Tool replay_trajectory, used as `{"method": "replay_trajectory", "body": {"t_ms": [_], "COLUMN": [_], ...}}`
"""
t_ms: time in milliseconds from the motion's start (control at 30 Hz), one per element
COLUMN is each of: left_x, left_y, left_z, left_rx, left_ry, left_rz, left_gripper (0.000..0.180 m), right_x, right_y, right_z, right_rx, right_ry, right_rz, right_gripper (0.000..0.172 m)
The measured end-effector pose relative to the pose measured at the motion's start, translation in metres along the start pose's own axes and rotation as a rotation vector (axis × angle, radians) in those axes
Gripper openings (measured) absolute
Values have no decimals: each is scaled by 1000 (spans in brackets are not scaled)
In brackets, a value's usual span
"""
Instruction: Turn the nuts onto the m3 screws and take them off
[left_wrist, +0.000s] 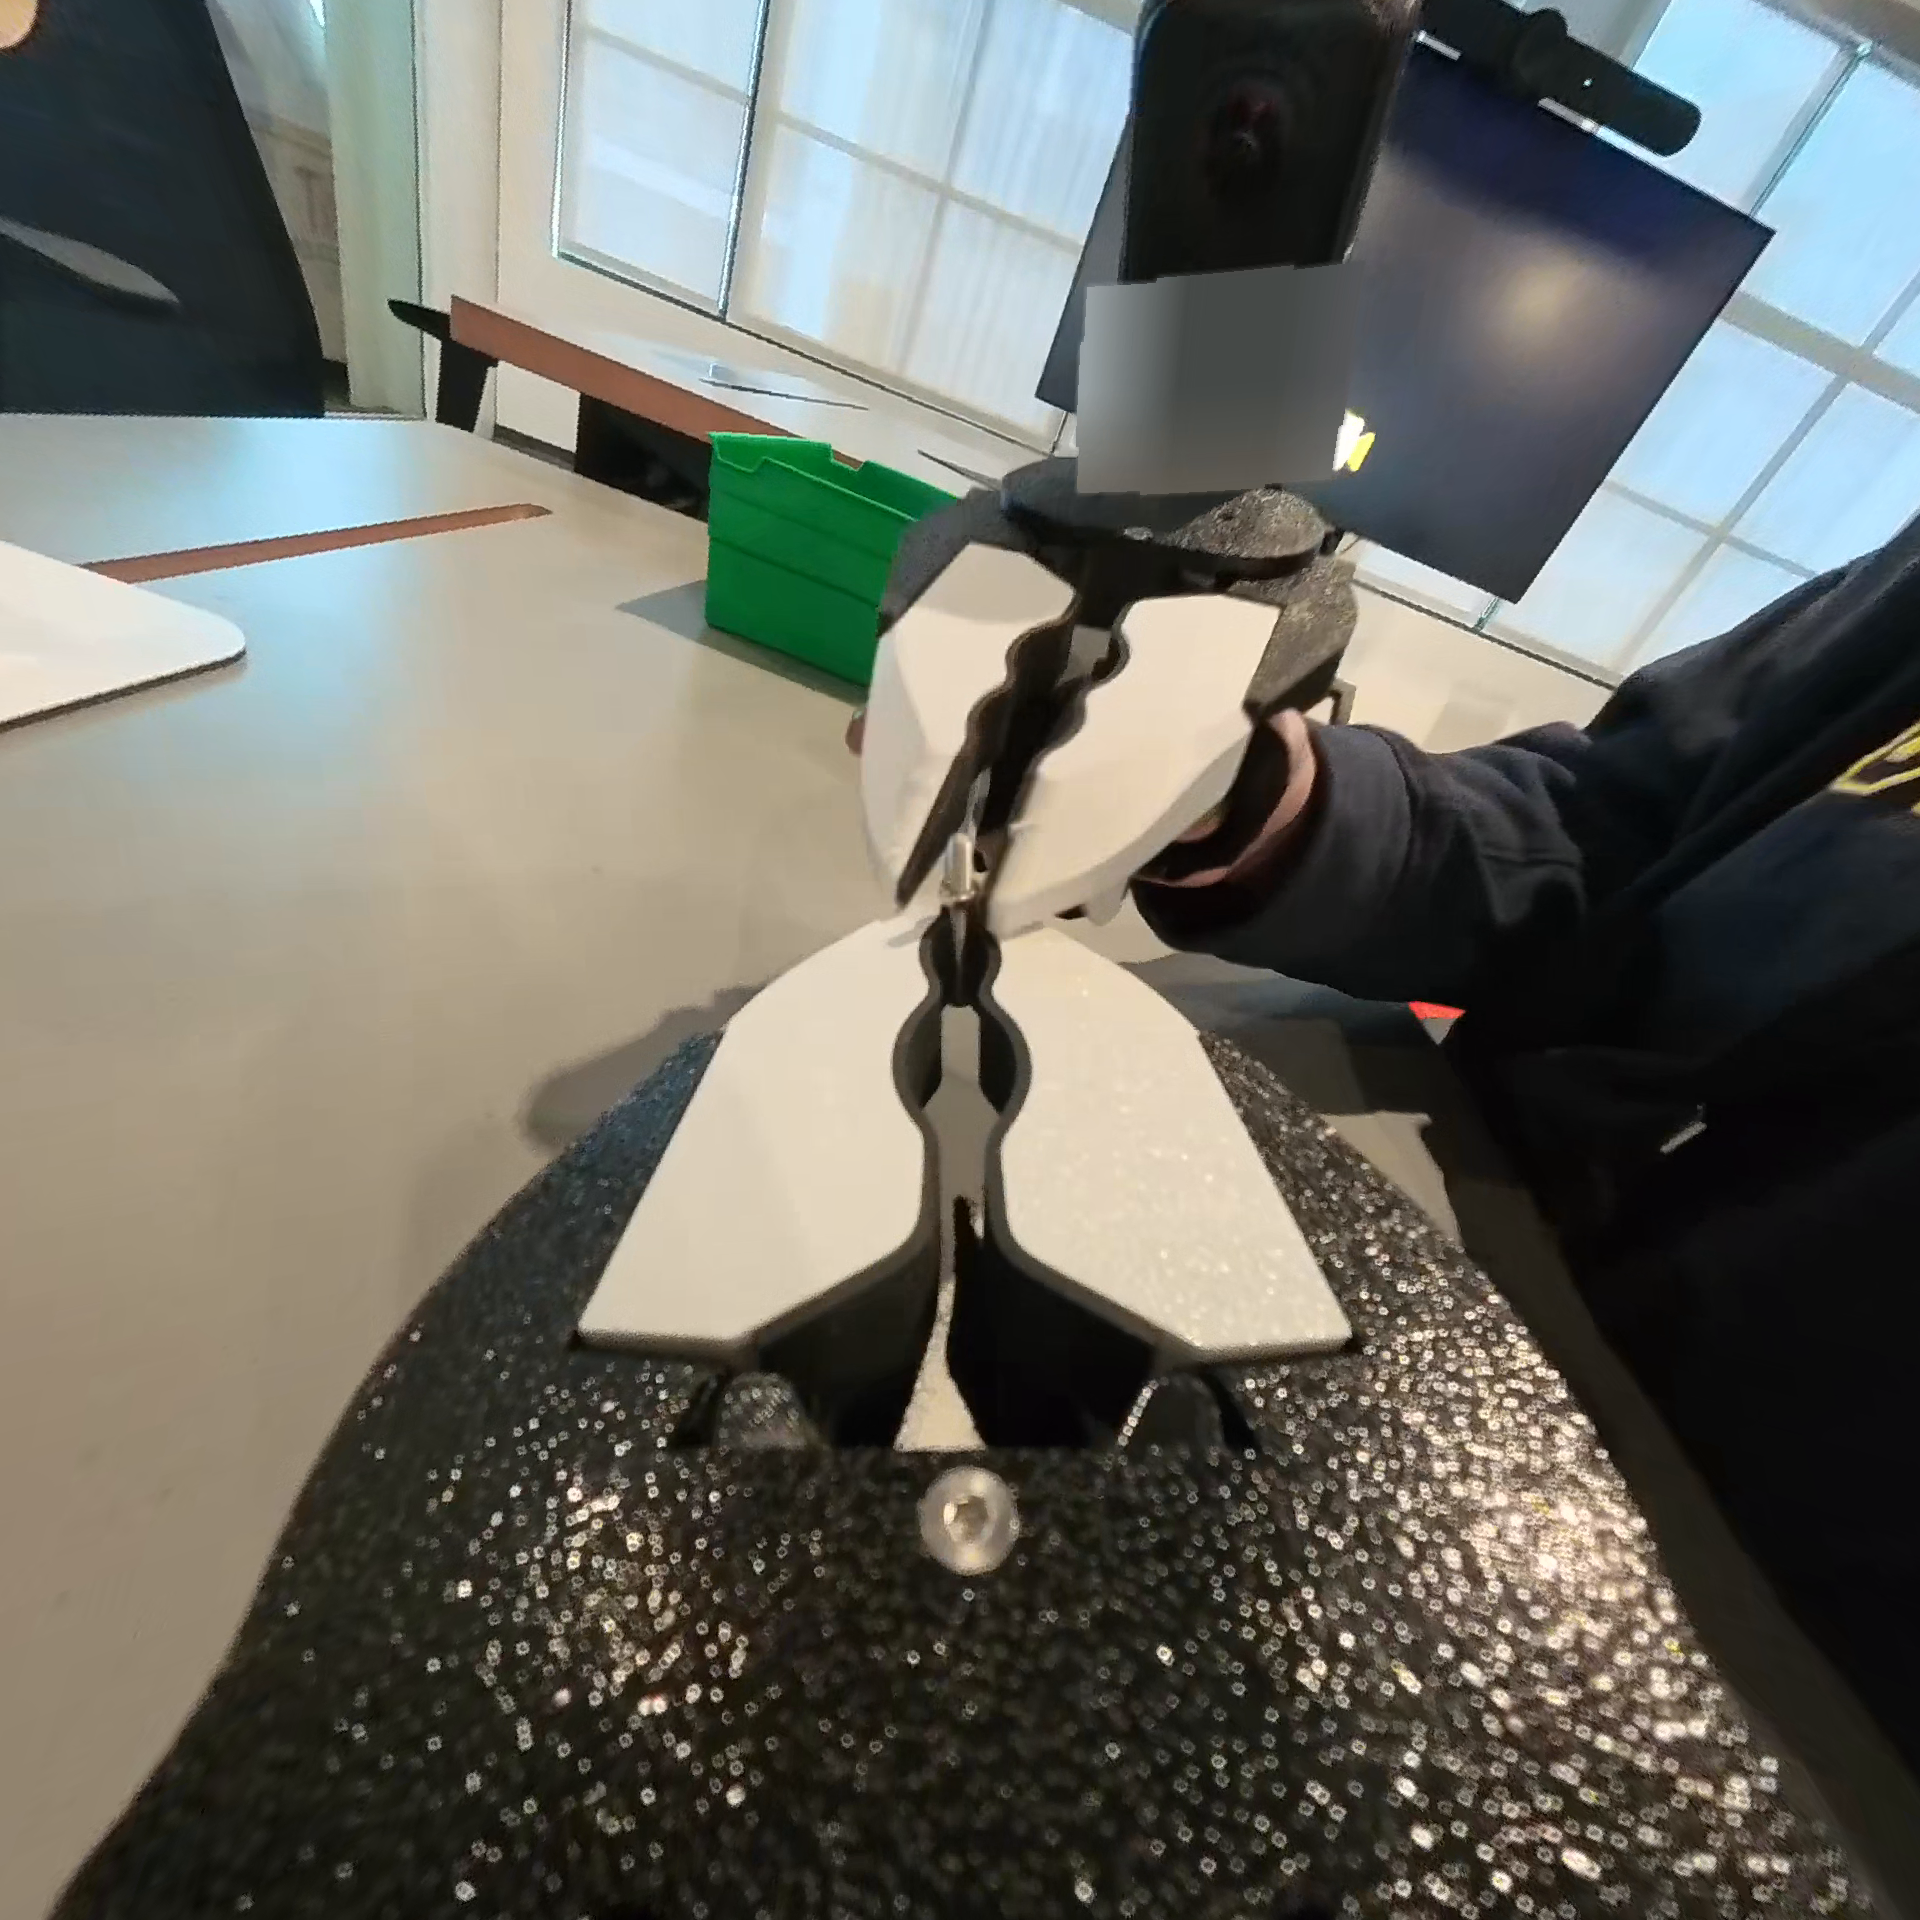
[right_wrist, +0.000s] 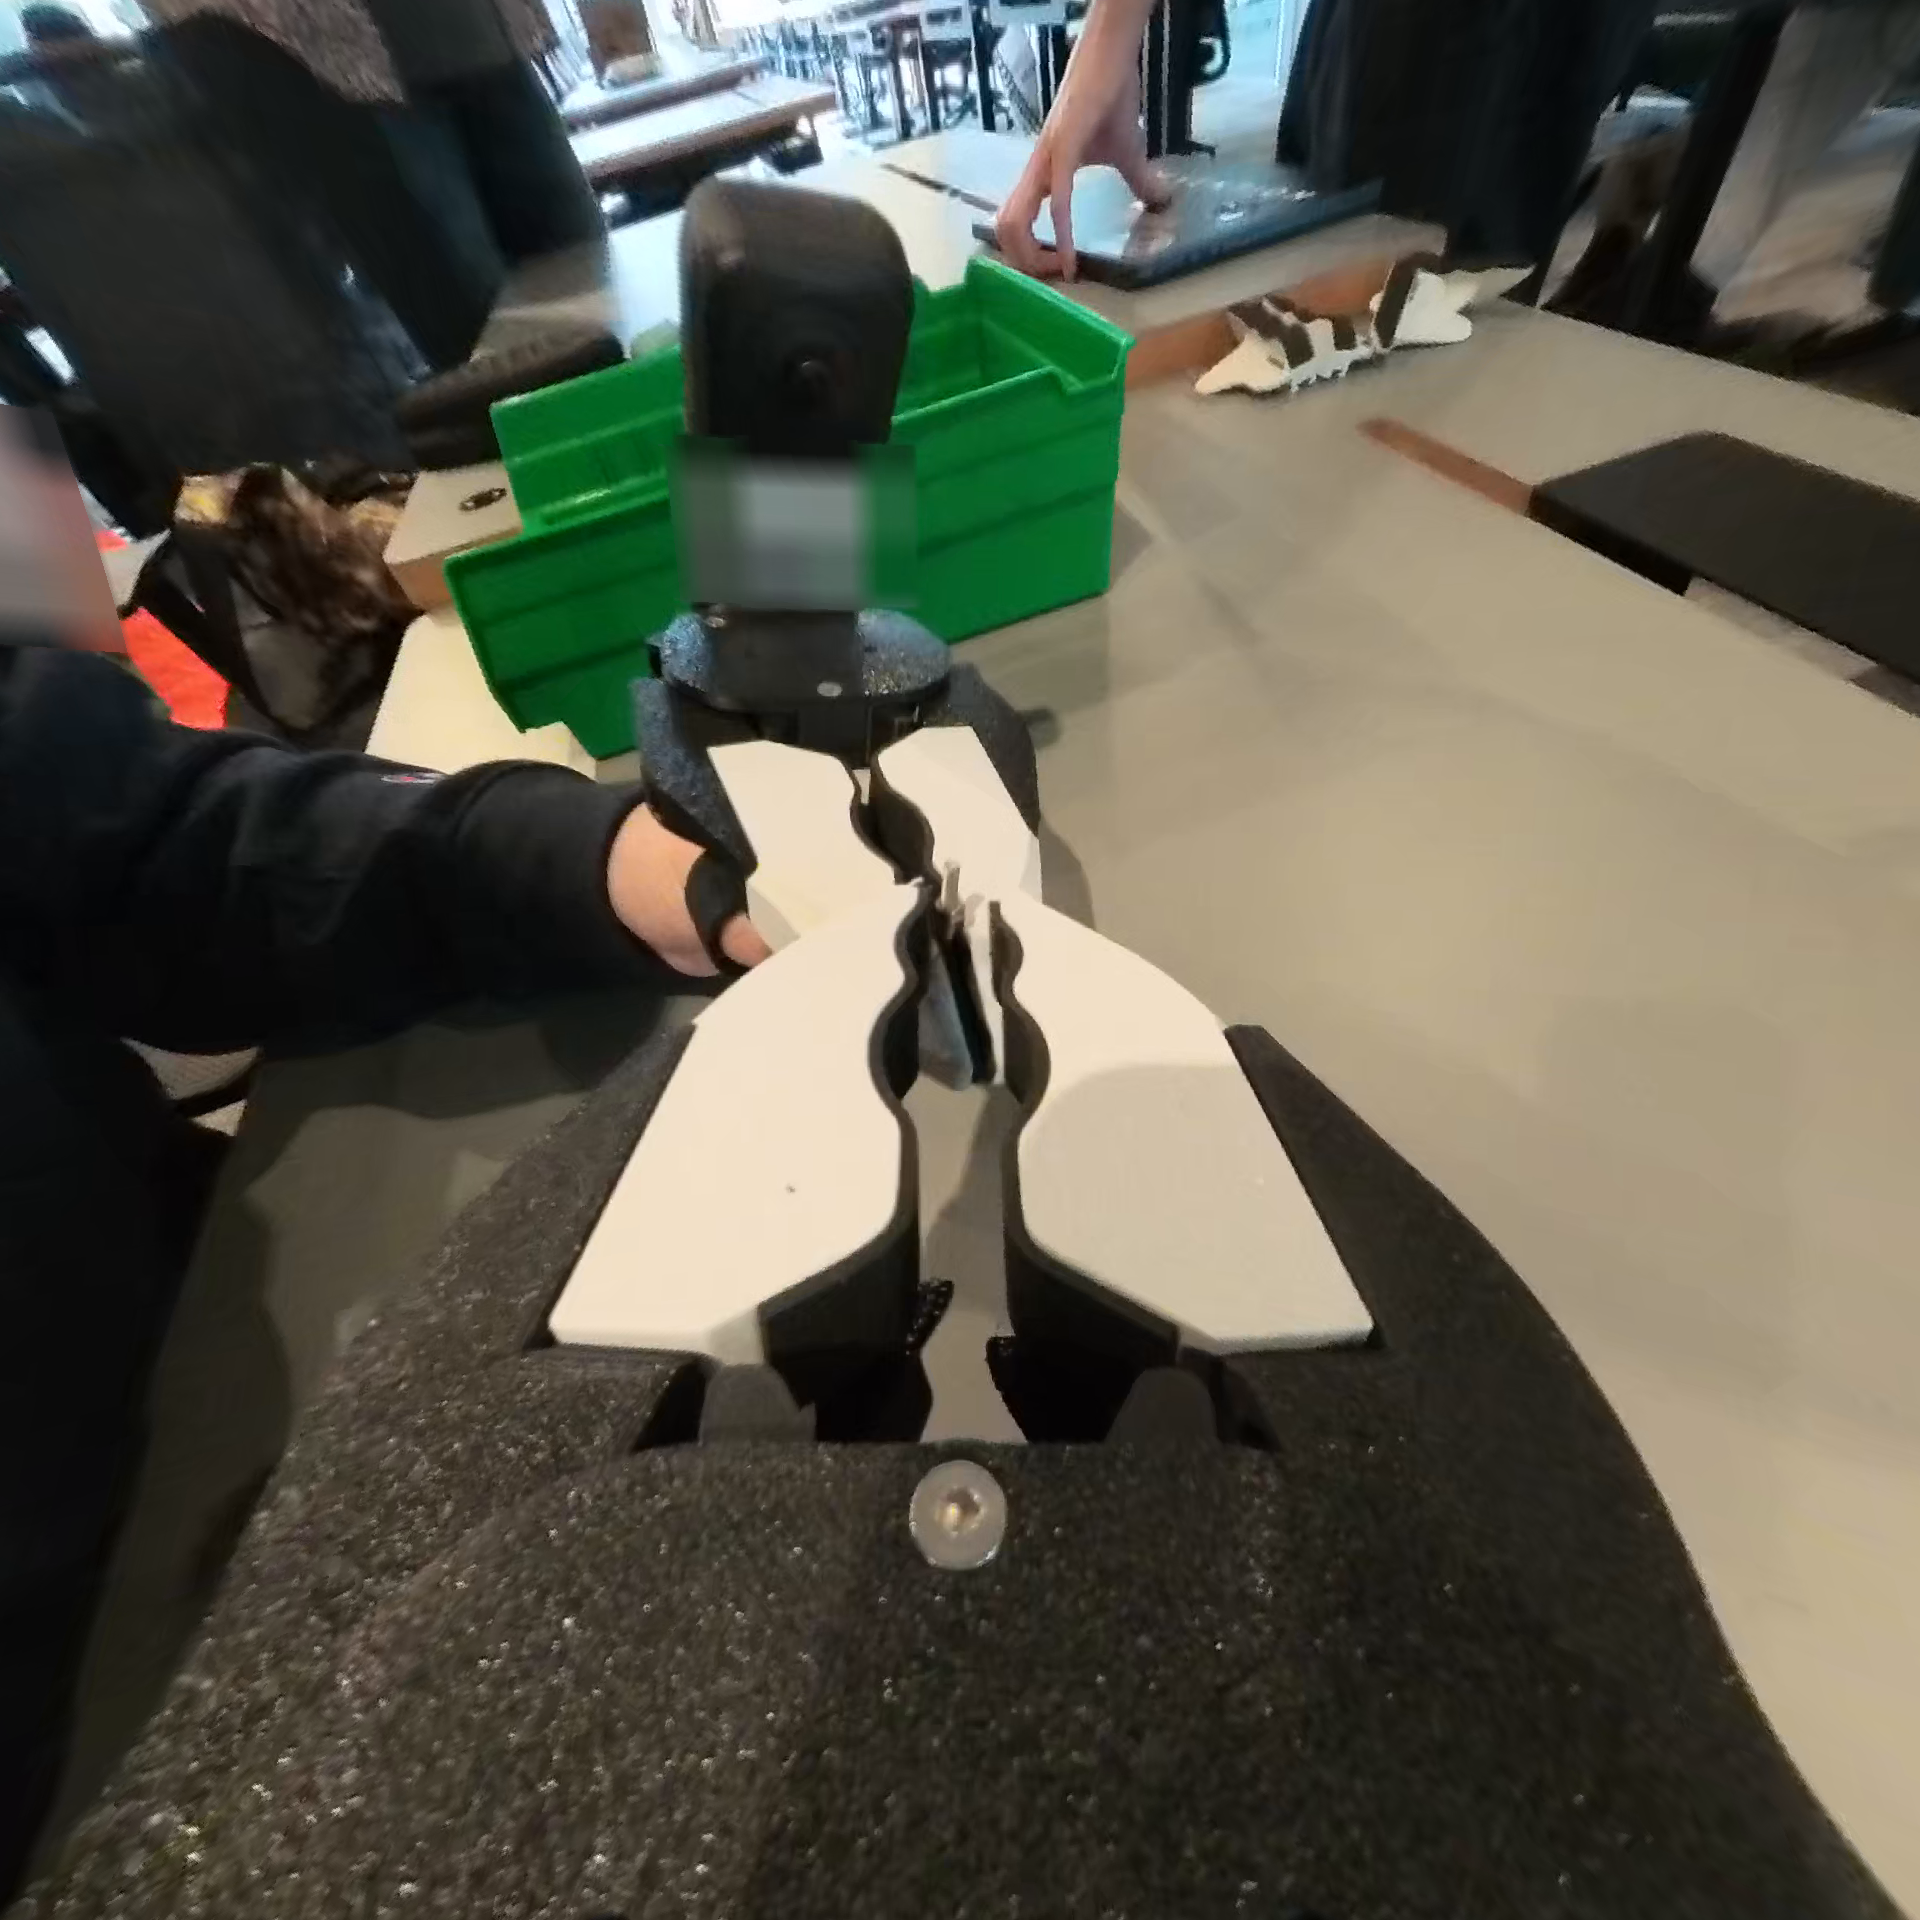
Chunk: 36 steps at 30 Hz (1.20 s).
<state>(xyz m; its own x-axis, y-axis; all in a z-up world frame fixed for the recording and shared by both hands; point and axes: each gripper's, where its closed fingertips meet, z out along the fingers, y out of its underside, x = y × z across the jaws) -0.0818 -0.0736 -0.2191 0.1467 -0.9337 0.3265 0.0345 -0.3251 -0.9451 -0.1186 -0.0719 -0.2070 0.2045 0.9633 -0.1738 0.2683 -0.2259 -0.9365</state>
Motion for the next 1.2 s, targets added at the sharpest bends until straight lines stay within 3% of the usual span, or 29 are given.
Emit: {"method": "replay_trajectory", "body": {"t_ms": [267,300,400,433,500,600,733,800,867,1033,1200], "left_x": [-4,-7,-12,-15,-19,-23,-20,-27,-34,-42,-38], "left_y": [-1,-3,-3,-3,-3,-4,-14,-19,-21,-18,-15], "left_z": [3,4,7,8,8,4,-3,-11,-17,-22,-18], "left_rx": [-11,-8,-45,-48,-56,-43,36,85,119,132,111], "left_ry": [-83,-118,-194,-231,-288,-343,-315,-363,-403,-476,-475], "left_rz": [74,87,116,131,160,196,178,144,142,195,221], "left_gripper": [6,20,101,119,134,122,55,54,55,55,55], "right_x": [1,1,5,5,8,28,75,104,131,170,183], "right_y": [0,-1,-3,-5,-9,-23,-27,-1,42,155,196], "right_z": [-6,-9,-27,-36,-63,-139,-285,-352,-397,-444,-451], "right_rx": [37,51,87,103,119,135,33,-149,-333,-750,-888], "right_ry": [45,49,102,121,181,391,796,958,1000,919,868], "right_rz": [-9,-10,-1,2,-2,-32,-11,58,196,507,589], "right_gripper": [5,5,5,5,5,5,5,5,5,5,5]}}
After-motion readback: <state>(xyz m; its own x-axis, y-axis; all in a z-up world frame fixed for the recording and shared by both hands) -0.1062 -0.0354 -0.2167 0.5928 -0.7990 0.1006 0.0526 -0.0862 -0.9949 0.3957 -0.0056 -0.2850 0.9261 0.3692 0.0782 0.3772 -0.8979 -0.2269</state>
